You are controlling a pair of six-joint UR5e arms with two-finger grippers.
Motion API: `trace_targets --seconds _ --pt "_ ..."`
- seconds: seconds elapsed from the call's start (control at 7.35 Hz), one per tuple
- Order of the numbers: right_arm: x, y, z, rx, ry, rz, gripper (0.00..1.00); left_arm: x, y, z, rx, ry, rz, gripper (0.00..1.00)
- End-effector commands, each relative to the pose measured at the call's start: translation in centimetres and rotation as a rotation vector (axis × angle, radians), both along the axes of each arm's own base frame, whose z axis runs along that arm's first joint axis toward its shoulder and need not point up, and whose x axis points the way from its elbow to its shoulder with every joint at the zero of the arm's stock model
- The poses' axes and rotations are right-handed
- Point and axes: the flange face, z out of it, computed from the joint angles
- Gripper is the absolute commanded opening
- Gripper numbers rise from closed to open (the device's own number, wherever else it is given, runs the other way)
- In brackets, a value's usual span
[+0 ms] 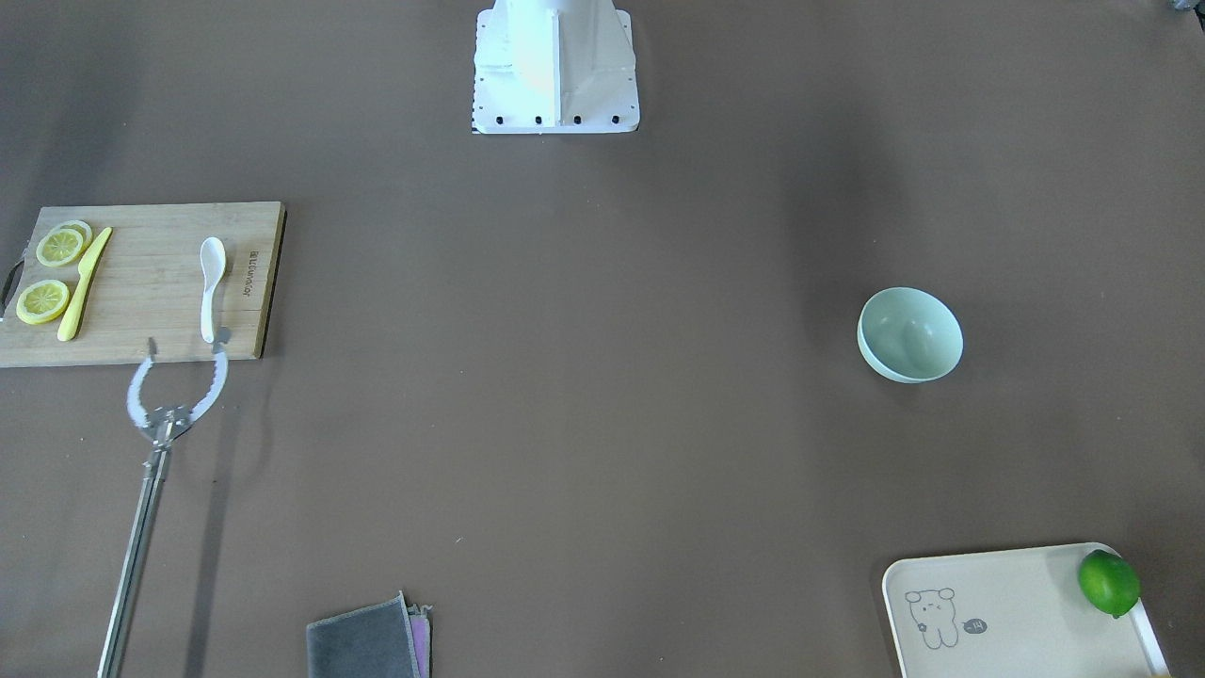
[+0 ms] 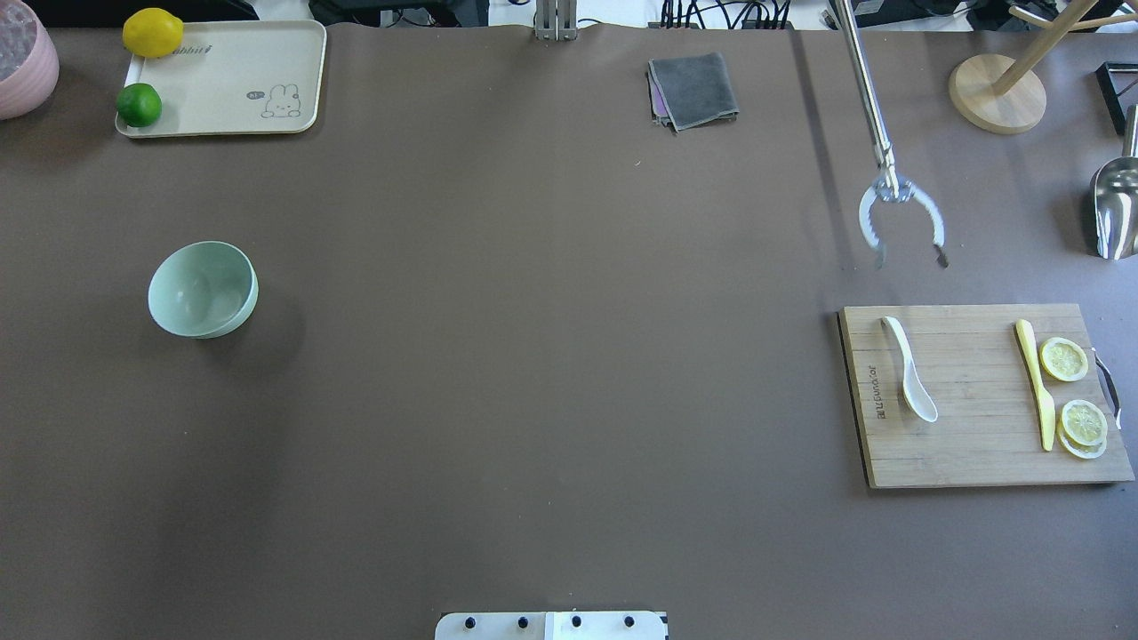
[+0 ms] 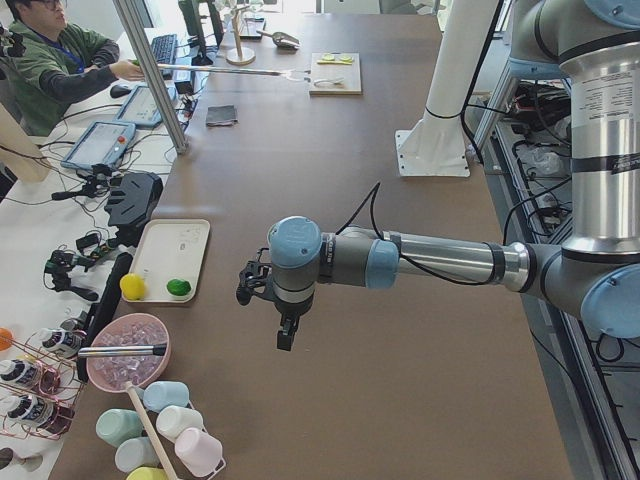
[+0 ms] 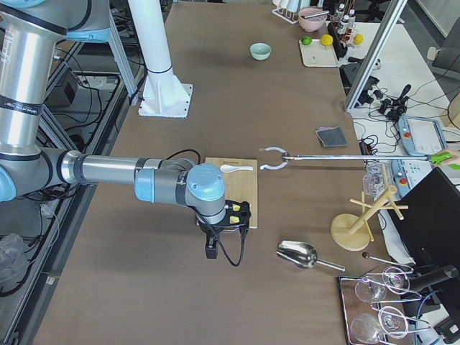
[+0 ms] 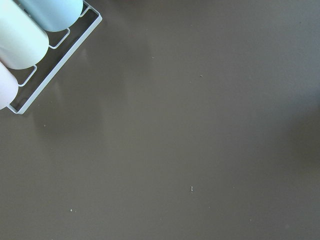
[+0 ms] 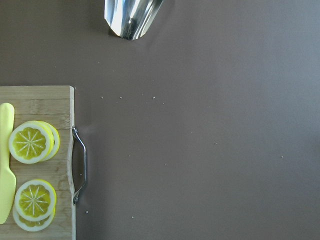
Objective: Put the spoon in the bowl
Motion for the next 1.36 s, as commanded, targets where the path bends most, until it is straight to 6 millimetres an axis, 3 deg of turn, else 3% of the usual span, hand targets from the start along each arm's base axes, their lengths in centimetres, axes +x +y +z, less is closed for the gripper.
trace_targets --seconds 0.0,0.41,0.82,1.09,1.22 --pt "0.0 0.0 0.0 0.0 0.0 0.0 1.0 0.0 0.0 0.0 0.002 -0.005 0.0 0.99" --pt "0.0 -0.2 -0.5 0.083 0.004 0.005 1.0 -0.1 -0.2 -0.3 0.012 -0.007 -0.001 0.99" --pt "0.1 -1.4 -2.4 0.274 0.023 0.004 1.0 -0.2 -2.0 -4.5 0.099 -0.003 -0.003 0.99" --pt "-0.3 -2.0 -3.7 0.423 -0.027 -0.001 1.0 -0.2 -4.8 -7.4 0.168 -0.005 -0.005 0.99" --pt "-0.3 -3.5 -5.3 0.44 -0.049 0.021 1.0 -0.3 -7.4 -8.4 0.247 -0.006 -0.01 0.99"
